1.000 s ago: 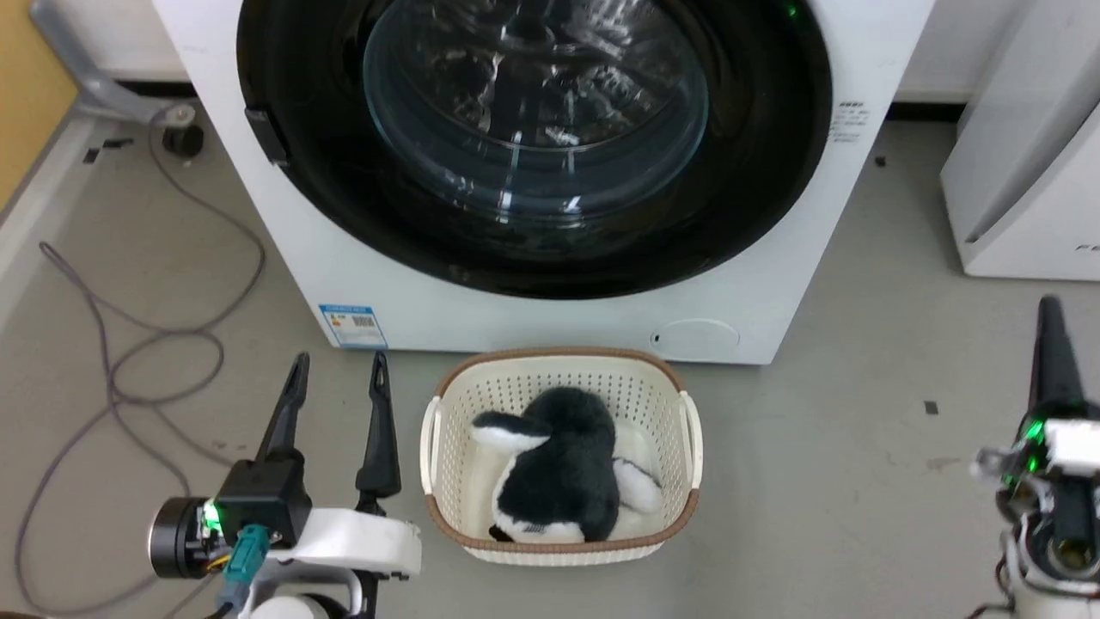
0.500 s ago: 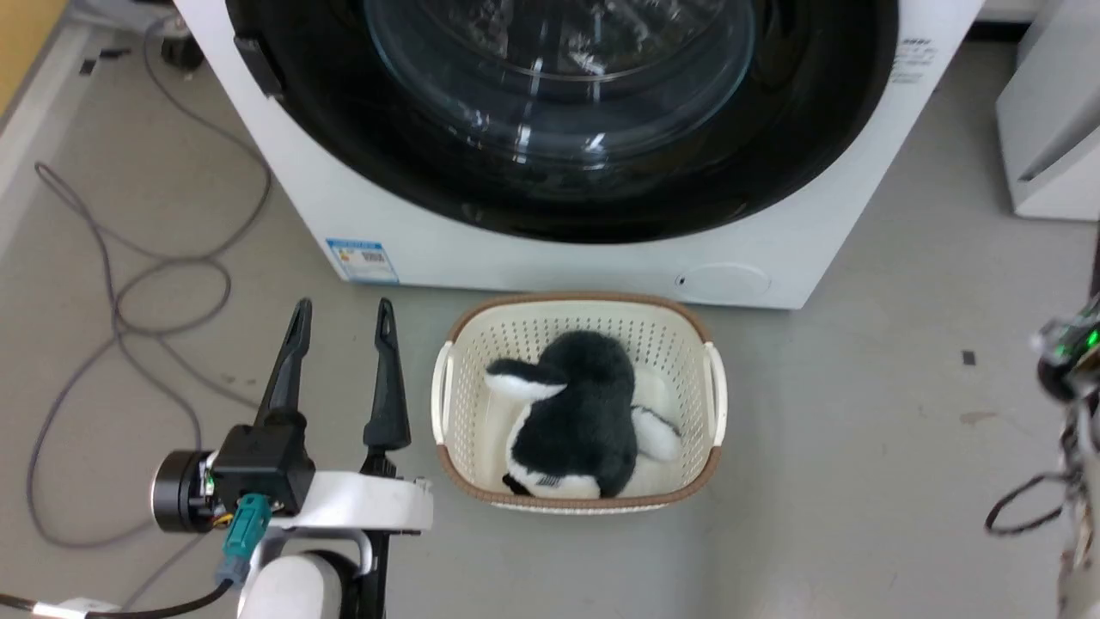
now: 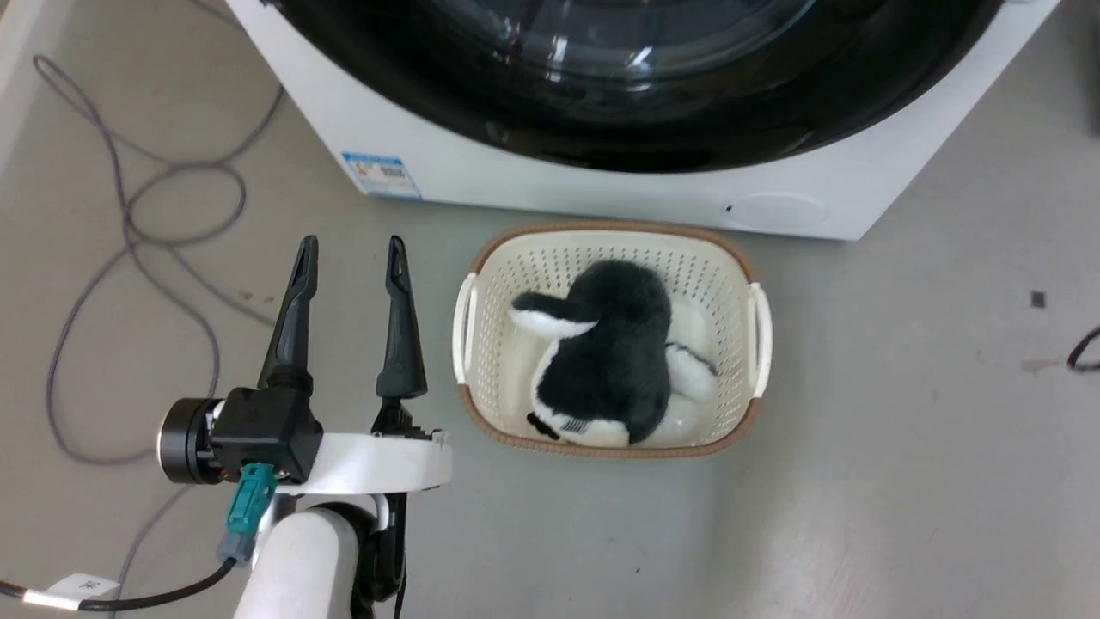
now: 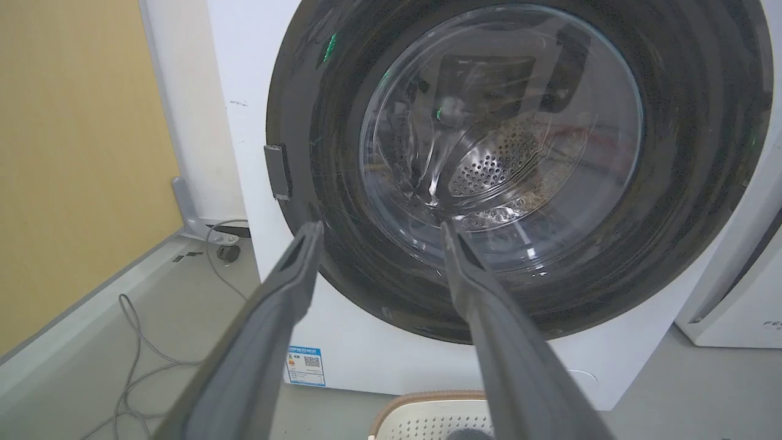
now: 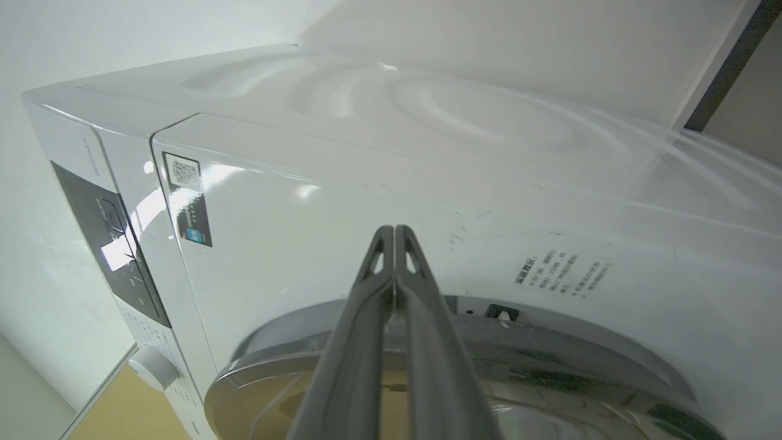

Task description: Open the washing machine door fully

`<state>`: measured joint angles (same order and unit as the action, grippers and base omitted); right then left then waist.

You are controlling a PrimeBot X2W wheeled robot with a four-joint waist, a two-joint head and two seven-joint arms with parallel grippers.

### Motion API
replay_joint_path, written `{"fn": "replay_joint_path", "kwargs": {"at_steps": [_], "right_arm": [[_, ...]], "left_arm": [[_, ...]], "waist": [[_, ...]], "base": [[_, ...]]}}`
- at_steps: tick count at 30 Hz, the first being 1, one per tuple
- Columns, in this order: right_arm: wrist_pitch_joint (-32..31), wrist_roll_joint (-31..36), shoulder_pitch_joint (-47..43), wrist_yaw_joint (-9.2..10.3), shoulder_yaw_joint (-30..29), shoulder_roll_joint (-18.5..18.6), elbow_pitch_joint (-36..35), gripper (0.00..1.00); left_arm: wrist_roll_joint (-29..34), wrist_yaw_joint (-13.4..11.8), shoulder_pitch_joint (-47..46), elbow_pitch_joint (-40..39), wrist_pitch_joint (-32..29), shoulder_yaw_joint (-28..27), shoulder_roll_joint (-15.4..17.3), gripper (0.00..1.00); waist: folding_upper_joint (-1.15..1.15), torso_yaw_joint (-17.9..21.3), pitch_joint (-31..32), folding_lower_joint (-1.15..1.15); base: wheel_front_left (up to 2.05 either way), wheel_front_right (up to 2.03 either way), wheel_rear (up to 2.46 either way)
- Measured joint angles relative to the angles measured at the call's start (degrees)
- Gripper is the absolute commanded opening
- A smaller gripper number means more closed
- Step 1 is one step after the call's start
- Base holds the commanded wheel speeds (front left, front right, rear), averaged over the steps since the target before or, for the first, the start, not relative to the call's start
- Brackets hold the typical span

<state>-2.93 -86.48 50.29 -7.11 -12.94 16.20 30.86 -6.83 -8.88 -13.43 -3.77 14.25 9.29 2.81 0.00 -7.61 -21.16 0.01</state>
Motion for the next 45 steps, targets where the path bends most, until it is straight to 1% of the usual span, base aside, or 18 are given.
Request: {"fn": "replay_joint_path", "kwargs": {"at_steps": [4, 11, 20, 25, 29, 37, 45], "right_arm": [[-2.2, -0.1, 3.9, 0.00, 3.1, 1.3, 2.2, 0.00], [-4.5, 3.8, 6.7, 0.00, 8.9, 2.5, 4.4, 0.00], [-5.6, 5.4, 10.2, 0.00, 12.4, 3.9, 8.4, 0.00], [-6.5, 5.3, 11.5, 0.00, 13.6, 4.1, 9.8, 0.00], [-8.1, 5.1, 12.2, 0.00, 14.5, 5.2, 10.7, 0.00], [-14.5, 2.0, 11.3, 0.02, 16.2, 6.6, 10.7, 0.00], [-17.1, 0.7, 9.1, 0.02, 18.0, 6.4, 9.3, 0.00]], "left_arm": [[-0.3, -0.2, -1.0, -0.2, 0.4, 0.6, 0.0, 1.00], [-0.4, -0.6, -1.6, -0.3, 0.4, 1.2, 0.0, 1.00], [-0.9, -1.1, -2.1, -0.4, 0.4, 1.7, 0.0, 1.00], [-1.0, -1.1, -2.1, -0.3, 0.4, 2.0, 0.0, 1.00], [-1.0, -1.1, -2.1, -0.2, 0.4, 2.2, 0.0, 1.00], [-0.8, -1.0, -2.1, 0.1, 0.4, 1.6, 0.0, 1.00], [-0.3, -0.3, -2.1, 0.4, 0.4, 1.0, 0.0, 1.00]], "waist": [[0.00, -0.8, -1.7, 0.00], [0.00, -1.8, -3.0, 0.00], [0.00, -3.0, -4.1, 0.00], [0.00, -3.4, -4.4, 0.00], [0.00, -3.7, -4.4, -0.01], [0.00, -3.2, -3.3, 0.00], [0.00, -1.6, -2.2, -0.01]], "base": [[0.00, 0.00, 0.00], [0.00, 0.00, 0.00], [0.00, 0.00, 0.00], [0.00, 0.00, 0.00], [0.00, 0.00, 0.00], [0.00, 0.00, 0.00], [0.00, 0.00, 0.00]]}}
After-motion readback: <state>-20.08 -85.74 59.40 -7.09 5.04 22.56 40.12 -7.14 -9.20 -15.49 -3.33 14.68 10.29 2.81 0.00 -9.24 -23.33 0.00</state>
